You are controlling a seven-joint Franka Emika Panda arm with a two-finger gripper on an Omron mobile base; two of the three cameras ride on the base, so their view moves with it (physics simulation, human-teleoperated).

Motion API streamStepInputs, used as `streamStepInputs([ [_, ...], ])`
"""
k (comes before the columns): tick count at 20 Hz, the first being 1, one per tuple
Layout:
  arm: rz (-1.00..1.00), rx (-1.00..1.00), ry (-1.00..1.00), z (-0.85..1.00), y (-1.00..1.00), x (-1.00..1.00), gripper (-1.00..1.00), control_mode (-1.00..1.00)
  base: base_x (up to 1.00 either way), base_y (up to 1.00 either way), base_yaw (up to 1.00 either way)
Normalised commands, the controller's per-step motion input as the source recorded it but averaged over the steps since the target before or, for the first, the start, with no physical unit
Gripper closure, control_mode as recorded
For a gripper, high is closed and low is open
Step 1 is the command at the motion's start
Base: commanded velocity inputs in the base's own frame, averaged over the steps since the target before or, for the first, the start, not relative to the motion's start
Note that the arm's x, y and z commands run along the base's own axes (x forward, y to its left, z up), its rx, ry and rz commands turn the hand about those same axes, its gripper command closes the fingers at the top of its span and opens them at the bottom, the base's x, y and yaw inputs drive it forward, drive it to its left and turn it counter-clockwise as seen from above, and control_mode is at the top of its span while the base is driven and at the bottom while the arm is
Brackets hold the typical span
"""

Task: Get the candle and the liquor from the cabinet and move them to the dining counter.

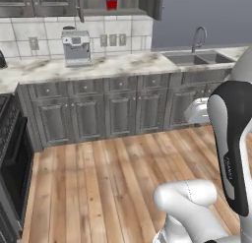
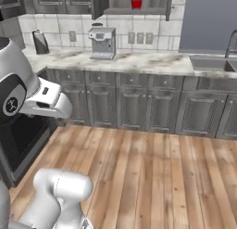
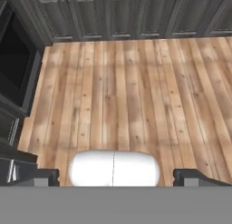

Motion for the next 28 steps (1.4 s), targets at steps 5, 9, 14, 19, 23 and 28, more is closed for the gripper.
streamStepInputs([
  [5, 0.0, 0.0, 0.0, 0.0, 0.0, 0.0, -1.0, 1.0, 1.0, 0.04, 0.03],
  [9, 0.0, 0.0, 0.0, 0.0, 0.0, 0.0, -1.0, 1.0, 1.0, 0.09, 0.02],
  [14, 0.0, 0.0, 0.0, 0.0, 0.0, 0.0, -1.0, 1.0, 1.0, 0.1, 0.01],
  [19, 0.0, 0.0, 0.0, 0.0, 0.0, 0.0, -1.0, 1.0, 1.0, 0.12, 0.0],
  [23, 0.0, 0.0, 0.0, 0.0, 0.0, 0.0, -1.0, 1.0, 1.0, 0.11, 0.0],
  [28, 0.0, 0.0, 0.0, 0.0, 0.0, 0.0, -1.0, 1.0, 1.0, 0.0, 0.0],
])
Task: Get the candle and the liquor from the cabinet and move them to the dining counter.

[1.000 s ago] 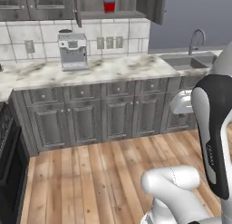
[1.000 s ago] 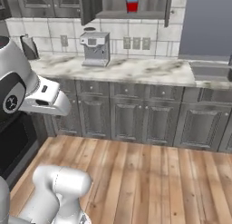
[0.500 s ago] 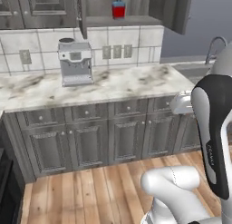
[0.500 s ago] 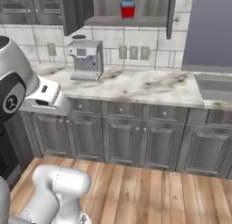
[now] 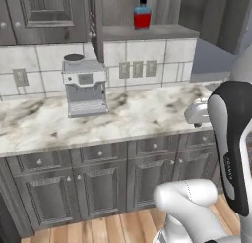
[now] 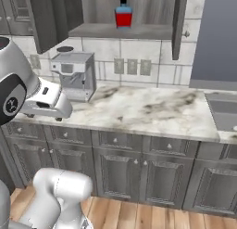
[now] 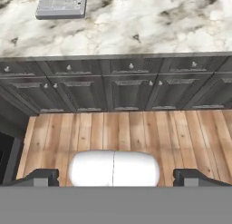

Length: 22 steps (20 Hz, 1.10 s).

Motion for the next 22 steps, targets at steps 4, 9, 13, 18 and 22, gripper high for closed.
streamStepInputs([
  [4, 0.0, 0.0, 0.0, 0.0, 0.0, 0.0, -1.0, 1.0, 0.94, -0.15, 0.0],
  [9, 0.0, 0.0, 0.0, 0.0, 0.0, 0.0, -1.0, 1.0, 0.45, -0.18, 0.0],
  [13, 0.0, 0.0, 0.0, 0.0, 0.0, 0.0, -1.0, 1.0, 0.08, -0.15, 0.0],
  [18, 0.0, 0.0, 0.0, 0.0, 0.0, 0.0, -1.0, 1.0, 0.32, -0.33, 0.0],
  [22, 0.0, 0.0, 0.0, 0.0, 0.0, 0.0, -1.0, 1.0, 0.52, -0.36, 0.0],
])
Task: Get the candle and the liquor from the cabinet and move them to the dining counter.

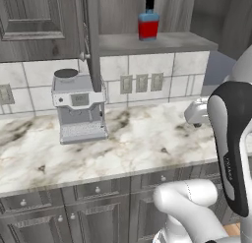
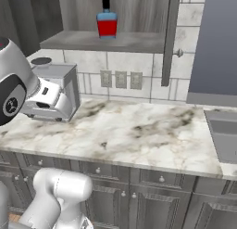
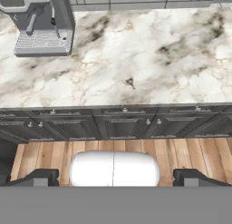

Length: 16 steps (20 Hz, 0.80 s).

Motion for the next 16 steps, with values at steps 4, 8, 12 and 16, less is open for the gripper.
streamStepInputs([
  [4, 0.0, 0.0, 0.0, 0.0, 0.0, 0.0, -1.0, 1.0, 0.56, -0.19, 0.0],
  [8, 0.0, 0.0, 0.0, 0.0, 0.0, 0.0, -1.0, 1.0, 0.56, -0.12, 0.0],
  [12, 0.0, 0.0, 0.0, 0.0, 0.0, 0.0, -1.0, 1.0, 0.49, -0.06, 0.0],
  [16, 0.0, 0.0, 0.0, 0.0, 0.0, 0.0, -1.0, 1.0, 0.35, 0.0, 0.0],
])
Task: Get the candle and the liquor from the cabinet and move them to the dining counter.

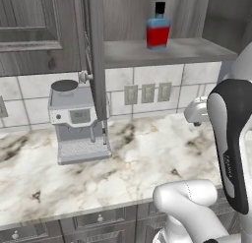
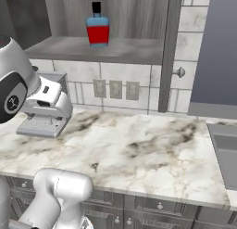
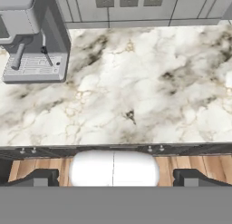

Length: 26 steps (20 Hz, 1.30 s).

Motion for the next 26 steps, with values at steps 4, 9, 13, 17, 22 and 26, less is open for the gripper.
streamStepInputs([
  [4, 0.0, 0.0, 0.0, 0.0, 0.0, 0.0, -1.0, 1.0, 0.28, 0.0, 0.0],
  [9, 0.0, 0.0, 0.0, 0.0, 0.0, 0.02, -1.0, -1.0, 0.13, 0.0, 0.0],
  [13, 0.0, 0.0, 0.0, 0.0, 0.0, 0.02, -1.0, -1.0, 0.0, 0.0, 0.0],
  [17, 0.0, -0.02, -0.1, 0.22, 0.0, -0.26, -1.0, -1.0, 0.0, 0.0, 0.0],
  [22, 0.01, -0.01, -0.2, 0.44, 0.0, -0.26, -1.0, -1.0, 0.0, 0.0, 0.0],
  [26, 0.0, 0.0, -0.28, 0.58, 0.0, -0.2, -1.0, -1.0, 0.0, 0.0, 0.0],
])
